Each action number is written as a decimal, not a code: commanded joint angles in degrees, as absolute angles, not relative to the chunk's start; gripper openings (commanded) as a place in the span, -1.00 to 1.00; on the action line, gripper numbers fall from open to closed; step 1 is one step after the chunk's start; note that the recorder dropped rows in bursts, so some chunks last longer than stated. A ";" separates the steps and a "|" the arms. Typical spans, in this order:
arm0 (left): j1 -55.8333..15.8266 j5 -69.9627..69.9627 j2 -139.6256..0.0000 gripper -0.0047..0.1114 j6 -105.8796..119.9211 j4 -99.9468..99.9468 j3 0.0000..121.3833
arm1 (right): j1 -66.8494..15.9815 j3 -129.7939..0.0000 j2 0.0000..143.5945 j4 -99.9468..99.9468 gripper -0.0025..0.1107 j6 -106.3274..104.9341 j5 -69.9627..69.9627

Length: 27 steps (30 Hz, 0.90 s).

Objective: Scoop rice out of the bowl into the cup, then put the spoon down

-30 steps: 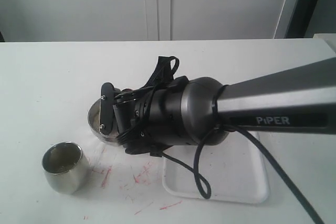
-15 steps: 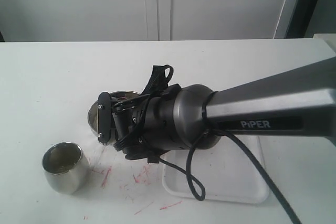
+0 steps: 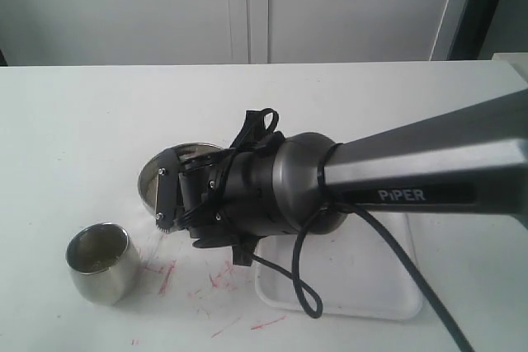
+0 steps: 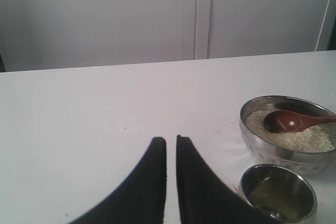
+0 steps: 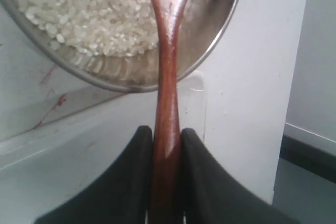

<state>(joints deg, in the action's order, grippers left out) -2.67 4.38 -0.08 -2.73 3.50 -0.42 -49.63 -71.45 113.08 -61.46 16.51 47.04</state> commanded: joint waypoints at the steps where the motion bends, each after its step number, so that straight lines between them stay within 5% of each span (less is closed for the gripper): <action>1: -2.97 4.68 0.00 -0.67 -2.81 3.83 0.00 | -48.62 -72.91 113.02 -55.04 -0.96 12.46 47.14; 27: -2.97 4.68 0.00 -0.67 -2.81 3.83 0.00 | -37.16 -86.71 113.38 -4.53 -0.96 -17.95 55.47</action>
<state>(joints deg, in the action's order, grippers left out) -2.67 4.38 -0.08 -2.73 3.50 -0.42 -38.20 -86.18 113.51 -8.50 -15.09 54.51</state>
